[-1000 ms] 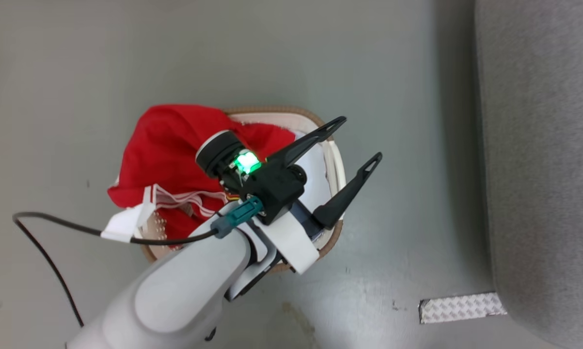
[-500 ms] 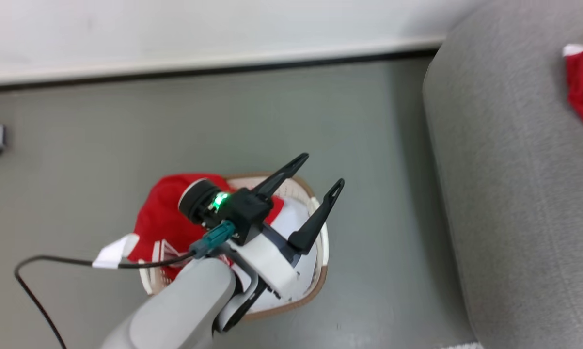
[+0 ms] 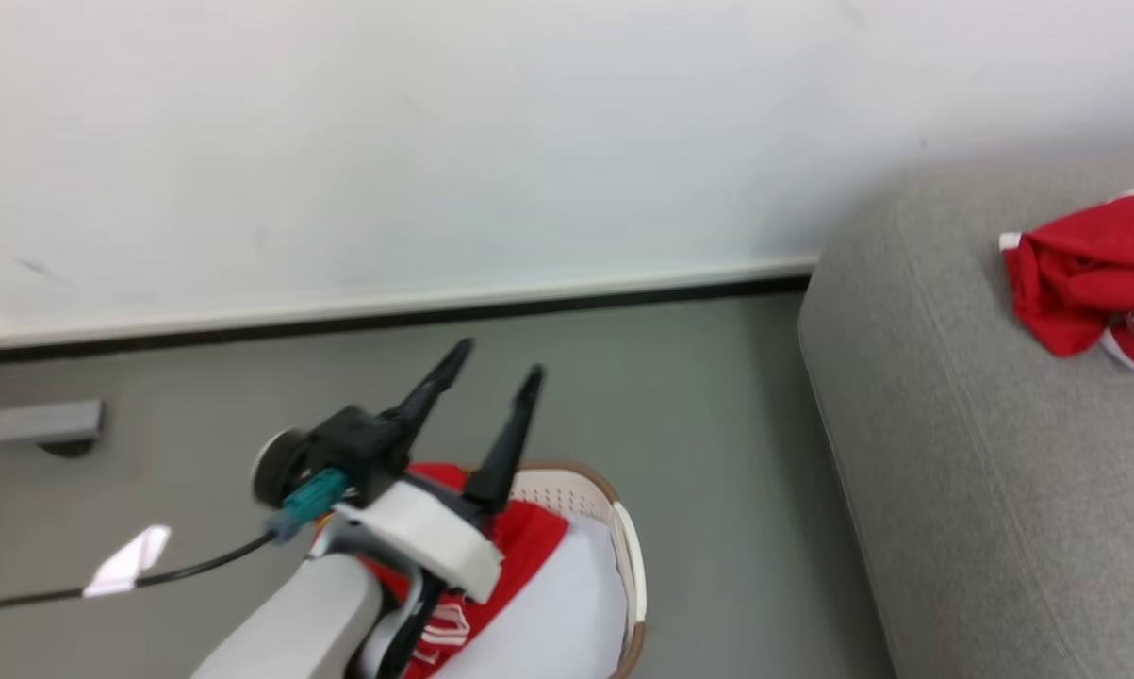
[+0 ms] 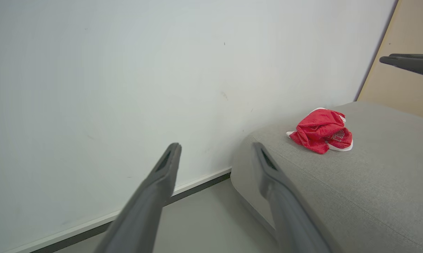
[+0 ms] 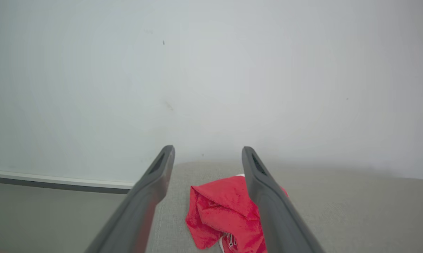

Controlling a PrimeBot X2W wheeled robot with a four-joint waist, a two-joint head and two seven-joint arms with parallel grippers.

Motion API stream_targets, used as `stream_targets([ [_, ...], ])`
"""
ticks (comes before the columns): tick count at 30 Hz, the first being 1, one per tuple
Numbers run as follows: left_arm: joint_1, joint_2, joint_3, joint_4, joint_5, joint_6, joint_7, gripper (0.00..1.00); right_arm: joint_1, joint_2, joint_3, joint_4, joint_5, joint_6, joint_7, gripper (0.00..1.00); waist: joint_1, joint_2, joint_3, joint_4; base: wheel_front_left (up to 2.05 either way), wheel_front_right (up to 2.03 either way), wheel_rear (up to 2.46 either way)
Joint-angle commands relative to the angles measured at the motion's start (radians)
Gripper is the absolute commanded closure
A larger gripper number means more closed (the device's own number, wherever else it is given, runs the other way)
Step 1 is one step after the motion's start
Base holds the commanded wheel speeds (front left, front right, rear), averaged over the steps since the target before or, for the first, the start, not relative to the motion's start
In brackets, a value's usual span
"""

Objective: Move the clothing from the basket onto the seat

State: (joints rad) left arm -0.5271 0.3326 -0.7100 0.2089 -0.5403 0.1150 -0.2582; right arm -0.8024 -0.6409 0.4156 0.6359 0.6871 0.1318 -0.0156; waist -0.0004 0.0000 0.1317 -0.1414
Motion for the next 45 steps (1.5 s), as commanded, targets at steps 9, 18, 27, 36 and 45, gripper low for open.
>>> stream_targets([
  [9, 0.160, 0.063, 0.148, -0.041, -0.042, 0.069, -0.006, 0.00, 0.150, 0.115, -0.003, -0.127, -0.007, -0.002, -0.106, 0.00, 0.0004, 0.0000, -0.124, 0.059, 0.00, 0.00, 0.00],
  [18, 0.321, 0.068, 0.285, -0.094, -0.018, 0.096, -0.006, 0.00, 0.334, 0.236, -0.058, -0.251, -0.069, -0.002, -0.202, 0.00, 0.0004, 0.0000, -0.177, 0.087, 0.00, 0.00, 0.00],
  [27, 0.445, 0.010, 0.435, -0.120, 0.058, 0.086, -0.006, 0.00, 0.505, 0.330, -0.117, -0.262, -0.172, -0.002, -0.243, 0.00, 0.0004, 0.0000, -0.184, 0.096, 0.00, 0.00, 0.00],
  [36, 0.499, -0.063, 0.518, -0.107, 0.143, 0.019, -0.006, 0.00, 0.626, 0.415, -0.223, -0.318, -0.250, -0.002, -0.249, 0.00, 0.0004, 0.0000, -0.175, 0.101, 0.00, 0.00, 0.00],
  [45, 0.507, -0.145, 0.571, -0.084, 0.219, -0.057, -0.006, 0.00, 0.675, 0.460, -0.233, -0.380, -0.329, -0.002, -0.250, 0.00, 0.0004, 0.0000, -0.161, 0.094, 0.00, 0.00, 0.00],
])
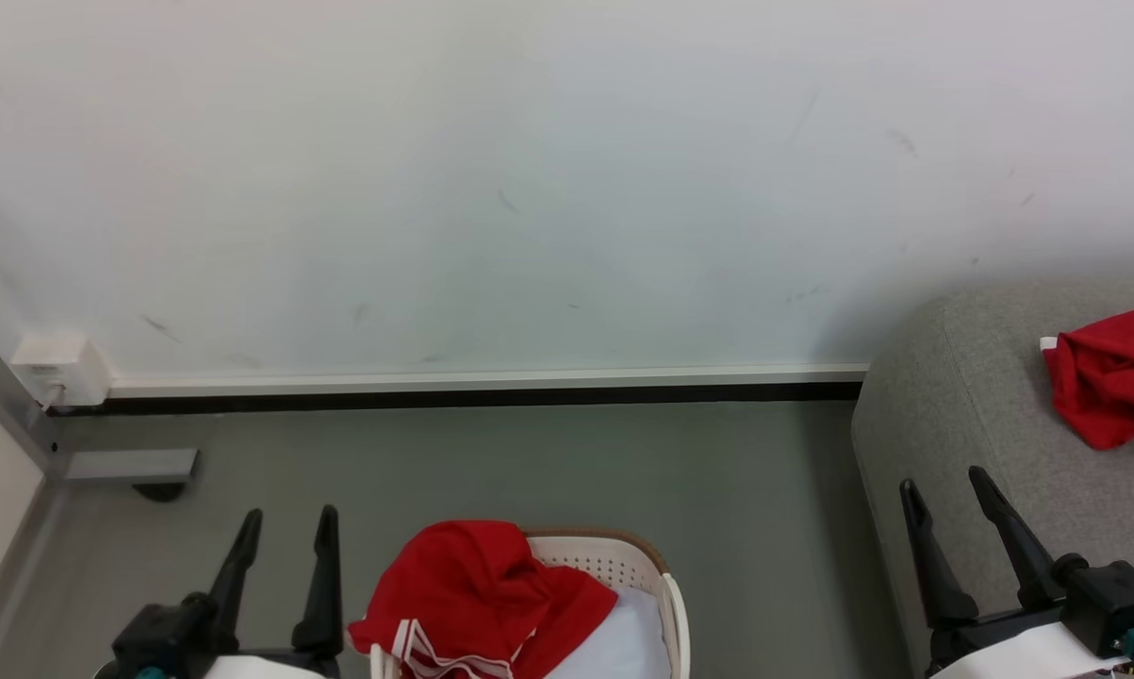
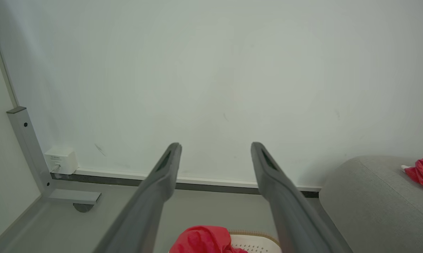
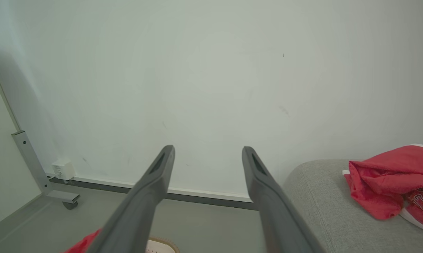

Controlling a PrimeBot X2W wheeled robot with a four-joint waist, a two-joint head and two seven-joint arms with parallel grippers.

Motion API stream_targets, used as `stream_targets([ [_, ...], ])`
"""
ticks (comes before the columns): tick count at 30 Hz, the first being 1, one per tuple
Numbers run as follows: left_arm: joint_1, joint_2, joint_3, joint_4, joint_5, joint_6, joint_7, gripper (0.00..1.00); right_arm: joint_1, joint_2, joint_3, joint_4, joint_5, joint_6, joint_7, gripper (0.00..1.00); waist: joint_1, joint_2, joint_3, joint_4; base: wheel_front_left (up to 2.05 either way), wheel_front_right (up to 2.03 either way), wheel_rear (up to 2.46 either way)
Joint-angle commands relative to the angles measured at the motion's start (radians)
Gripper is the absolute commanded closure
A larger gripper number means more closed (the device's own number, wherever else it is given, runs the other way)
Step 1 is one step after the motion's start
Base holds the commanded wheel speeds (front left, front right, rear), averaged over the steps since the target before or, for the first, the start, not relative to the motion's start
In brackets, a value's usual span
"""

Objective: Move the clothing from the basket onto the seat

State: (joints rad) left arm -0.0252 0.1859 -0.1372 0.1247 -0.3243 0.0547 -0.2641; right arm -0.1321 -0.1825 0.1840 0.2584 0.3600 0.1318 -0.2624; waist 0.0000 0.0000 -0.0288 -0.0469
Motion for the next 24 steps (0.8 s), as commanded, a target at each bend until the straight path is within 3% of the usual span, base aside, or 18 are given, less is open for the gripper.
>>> stream_targets([
  [1, 0.002, -0.004, 0.005, 0.004, 0.011, -0.005, 0.000, 0.00, 0.000, 0.004, -0.003, -0.006, -0.005, -0.002, -0.003, 0.00, 0.0000, 0.0000, 0.001, -0.001, 0.00, 0.00, 0.00],
  [10, -0.006, -0.055, 0.060, 0.023, 0.064, -0.062, 0.000, 0.00, -0.018, 0.018, -0.017, -0.015, -0.019, -0.002, -0.003, 0.00, 0.0000, 0.0000, 0.004, -0.003, 0.00, 0.00, 0.00],
  [24, -0.014, -0.097, 0.119, 0.045, 0.113, -0.112, 0.000, 0.00, -0.028, 0.011, -0.008, -0.007, -0.007, -0.002, -0.003, 0.00, 0.0000, 0.0000, 0.007, -0.006, 0.00, 0.00, 0.00],
])
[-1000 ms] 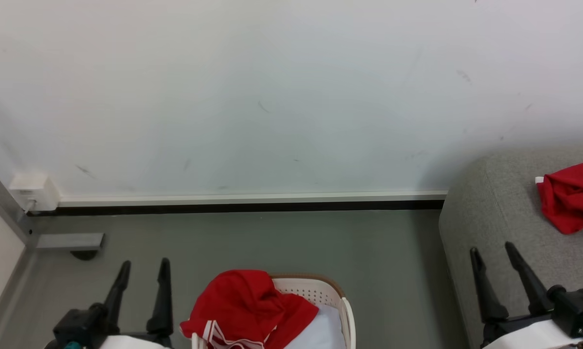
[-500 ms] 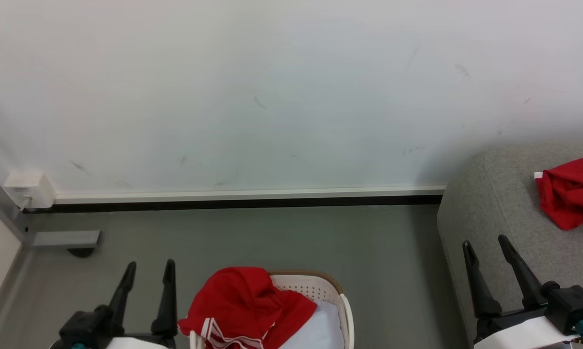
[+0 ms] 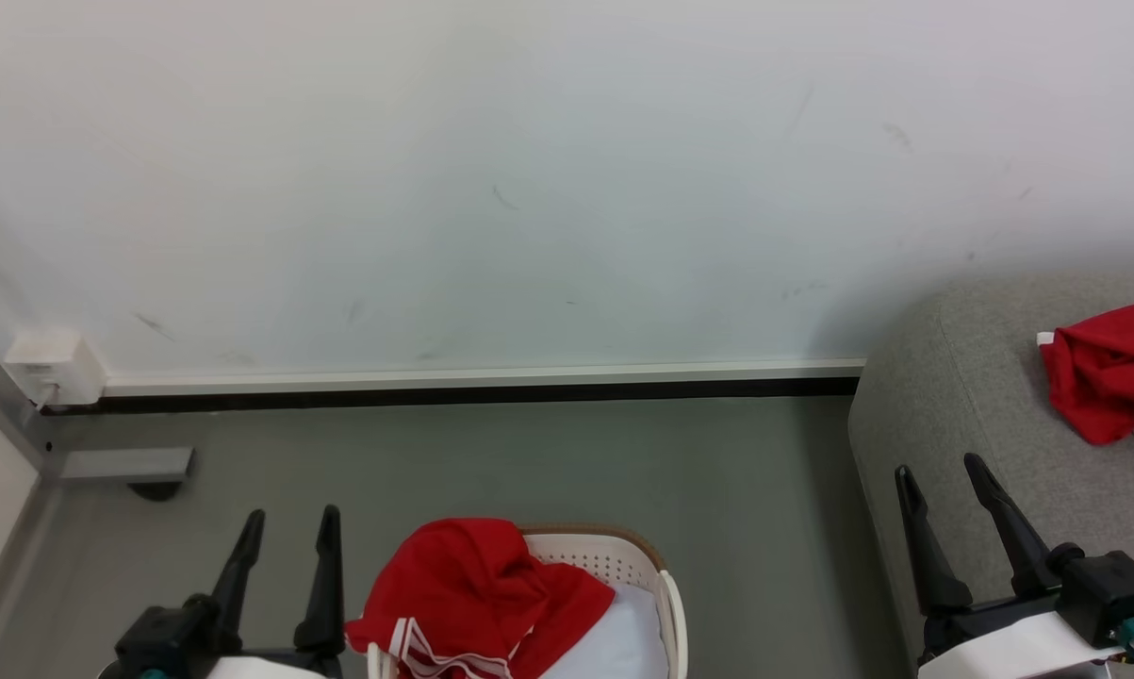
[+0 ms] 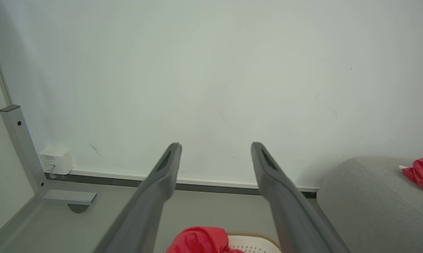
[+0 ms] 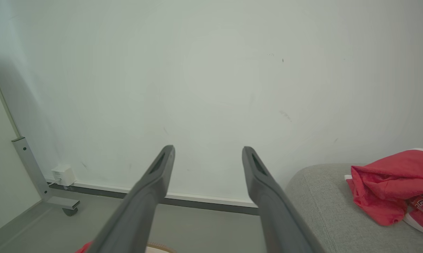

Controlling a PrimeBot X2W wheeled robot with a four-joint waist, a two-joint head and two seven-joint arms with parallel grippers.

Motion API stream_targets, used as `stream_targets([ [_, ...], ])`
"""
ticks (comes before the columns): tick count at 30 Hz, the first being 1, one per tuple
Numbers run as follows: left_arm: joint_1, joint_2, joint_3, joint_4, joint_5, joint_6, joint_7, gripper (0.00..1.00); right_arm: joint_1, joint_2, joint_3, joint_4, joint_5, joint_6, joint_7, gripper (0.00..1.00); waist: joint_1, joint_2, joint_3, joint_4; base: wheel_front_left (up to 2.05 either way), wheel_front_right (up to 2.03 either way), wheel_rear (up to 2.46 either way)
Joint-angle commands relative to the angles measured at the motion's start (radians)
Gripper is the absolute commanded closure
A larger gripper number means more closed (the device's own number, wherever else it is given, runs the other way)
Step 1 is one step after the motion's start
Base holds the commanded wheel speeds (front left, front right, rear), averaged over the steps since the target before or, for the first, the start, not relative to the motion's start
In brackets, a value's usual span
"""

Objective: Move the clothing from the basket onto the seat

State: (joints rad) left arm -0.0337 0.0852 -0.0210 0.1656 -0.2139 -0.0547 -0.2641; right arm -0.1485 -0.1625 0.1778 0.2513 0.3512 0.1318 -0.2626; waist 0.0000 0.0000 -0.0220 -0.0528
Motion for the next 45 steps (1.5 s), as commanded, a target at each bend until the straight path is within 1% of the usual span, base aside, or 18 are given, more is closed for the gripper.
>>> stream_targets([
  [1, -0.006, 0.002, 0.006, 0.005, 0.005, -0.005, 0.000, 0.00, -0.013, -0.009, -0.002, 0.000, 0.002, -0.002, -0.003, 0.00, 0.0000, 0.0000, 0.000, -0.001, 0.00, 0.00, 0.00],
  [9, -0.011, -0.016, 0.018, 0.007, 0.027, -0.018, 0.000, 0.00, -0.019, -0.007, 0.003, -0.003, 0.006, -0.002, -0.003, 0.00, 0.0000, 0.0000, 0.011, -0.011, 0.00, 0.00, 0.00],
  [15, -0.032, -0.021, 0.025, 0.011, 0.045, -0.027, -0.001, 0.00, -0.040, -0.006, 0.002, -0.011, 0.010, -0.002, -0.003, 0.00, 0.0000, 0.0000, 0.045, -0.030, 0.00, 0.00, 0.00],
  [19, -0.069, -0.023, 0.015, 0.014, 0.053, -0.033, 0.000, 0.00, -0.074, 0.001, 0.001, -0.028, 0.018, -0.002, -0.003, 0.00, 0.0000, 0.0000, 0.107, -0.045, 0.00, 0.00, 0.00],
  [25, -0.145, -0.025, -0.003, 0.055, 0.060, -0.050, 0.000, 0.00, -0.123, -0.001, -0.015, -0.050, 0.013, -0.002, -0.002, 0.00, 0.0000, 0.0000, 0.202, -0.065, 0.00, 0.00, 0.00],
  [35, -0.272, -0.010, -0.037, 0.158, 0.069, -0.068, 0.000, 0.00, -0.192, 0.003, -0.037, -0.085, -0.002, -0.002, -0.001, 0.00, 0.0000, 0.0000, 0.333, -0.093, 0.00, 0.00, 0.00],
  [39, -0.322, 0.005, -0.060, 0.223, 0.070, -0.073, 0.000, 0.00, -0.221, 0.005, -0.041, -0.097, -0.007, -0.002, -0.001, 0.00, 0.0000, 0.0000, 0.377, -0.102, 0.00, 0.00, 0.00],
  [44, -0.387, 0.025, -0.093, 0.338, 0.057, -0.075, 0.000, 0.00, -0.255, 0.007, -0.049, -0.113, -0.009, -0.002, -0.001, 0.00, 0.0000, 0.0000, 0.427, -0.113, 0.00, 0.00, 0.00],
  [45, -0.387, 0.025, -0.093, 0.338, 0.057, -0.075, 0.000, 0.00, -0.255, 0.007, -0.049, -0.113, -0.009, -0.002, -0.001, 0.00, 0.0000, 0.0000, 0.427, -0.113, 0.00, 0.00, 0.00],
])
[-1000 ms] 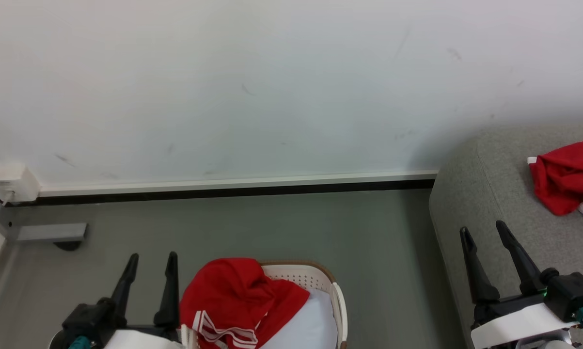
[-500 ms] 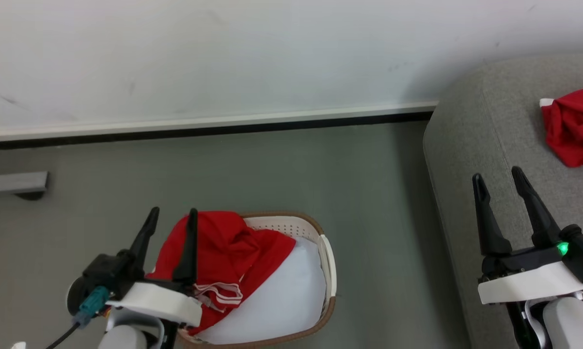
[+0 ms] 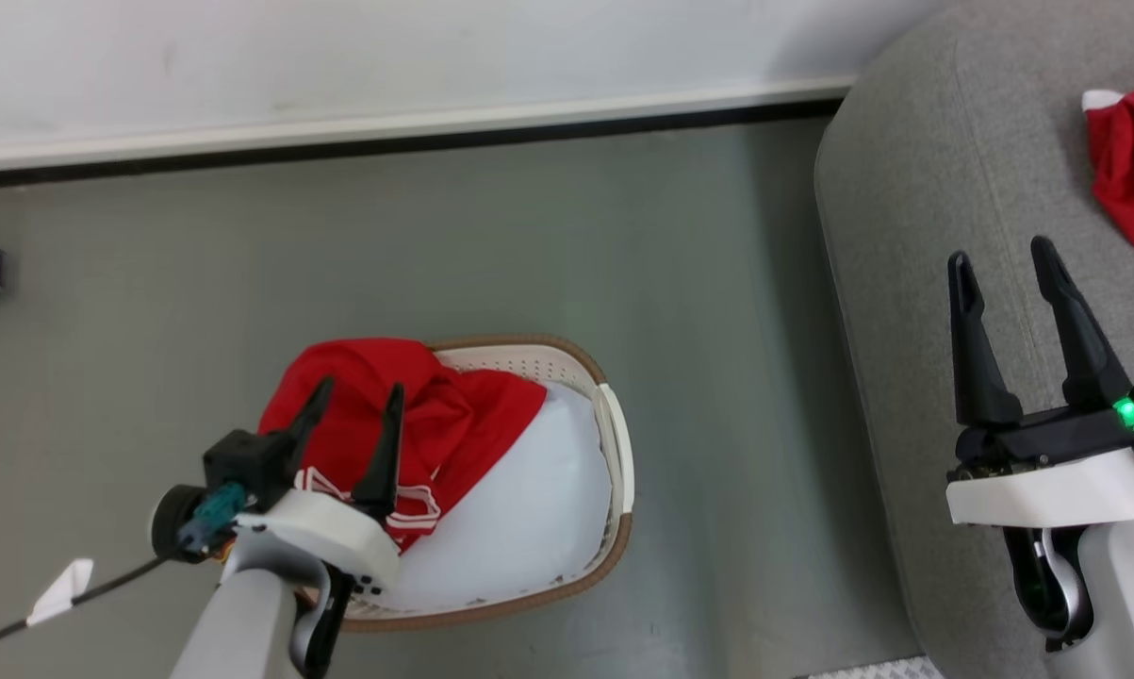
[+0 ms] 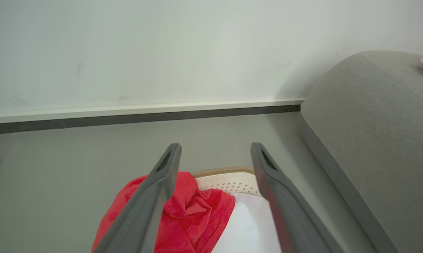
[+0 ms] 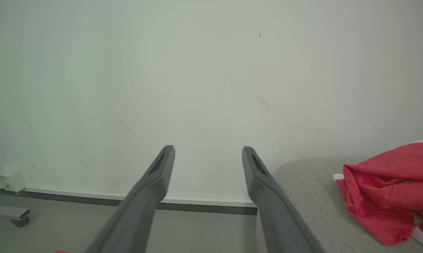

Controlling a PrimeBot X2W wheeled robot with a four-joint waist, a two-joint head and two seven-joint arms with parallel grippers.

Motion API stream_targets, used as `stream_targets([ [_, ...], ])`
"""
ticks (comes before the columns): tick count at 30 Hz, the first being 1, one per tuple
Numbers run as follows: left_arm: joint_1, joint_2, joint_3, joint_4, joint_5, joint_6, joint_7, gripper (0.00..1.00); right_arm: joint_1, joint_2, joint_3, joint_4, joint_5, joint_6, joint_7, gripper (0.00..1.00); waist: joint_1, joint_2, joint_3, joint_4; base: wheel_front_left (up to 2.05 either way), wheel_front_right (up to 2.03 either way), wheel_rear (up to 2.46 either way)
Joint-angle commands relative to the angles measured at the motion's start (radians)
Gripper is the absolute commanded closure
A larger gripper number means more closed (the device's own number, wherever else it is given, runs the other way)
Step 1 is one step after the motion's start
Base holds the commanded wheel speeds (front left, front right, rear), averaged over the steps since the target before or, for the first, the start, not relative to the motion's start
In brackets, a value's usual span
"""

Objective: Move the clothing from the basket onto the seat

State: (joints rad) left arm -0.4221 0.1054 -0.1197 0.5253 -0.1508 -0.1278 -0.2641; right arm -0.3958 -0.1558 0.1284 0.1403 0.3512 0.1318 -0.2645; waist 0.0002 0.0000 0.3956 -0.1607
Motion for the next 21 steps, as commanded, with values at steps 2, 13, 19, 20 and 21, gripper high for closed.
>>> stream_targets([
  [2, -0.027, 0.009, -0.007, 0.034, -0.017, -0.002, -0.001, 0.00, -0.018, 0.001, -0.004, -0.008, -0.010, -0.002, 0.000, 0.00, -0.0002, 0.0000, 0.028, -0.009, 0.00, 0.00, 0.00],
  [13, -0.219, 0.044, -0.183, 0.353, -0.063, -0.001, 0.003, 0.00, -0.065, 0.016, -0.024, -0.057, -0.021, -0.002, 0.000, 0.00, -0.0002, 0.0000, 0.155, -0.029, 0.00, 0.00, 0.00],
  [19, -0.321, 0.052, -0.255, 0.499, -0.128, -0.001, 0.029, 0.00, -0.092, 0.028, -0.059, -0.093, -0.025, -0.002, 0.001, 0.00, -0.0002, 0.0000, 0.235, -0.044, 0.00, 0.00, 0.00],
  [20, -0.334, 0.057, -0.266, 0.519, -0.142, -0.001, 0.035, 0.00, -0.097, 0.032, -0.065, -0.100, -0.026, -0.002, 0.000, 0.00, -0.0002, 0.0000, 0.248, -0.047, 0.00, 0.00, 0.00],
  [21, -0.348, 0.065, -0.278, 0.541, -0.155, -0.001, 0.044, 0.00, -0.101, 0.037, -0.069, -0.107, -0.026, -0.002, 0.000, 0.00, -0.0002, 0.0000, 0.261, -0.050, 0.00, 0.00, 0.00],
])
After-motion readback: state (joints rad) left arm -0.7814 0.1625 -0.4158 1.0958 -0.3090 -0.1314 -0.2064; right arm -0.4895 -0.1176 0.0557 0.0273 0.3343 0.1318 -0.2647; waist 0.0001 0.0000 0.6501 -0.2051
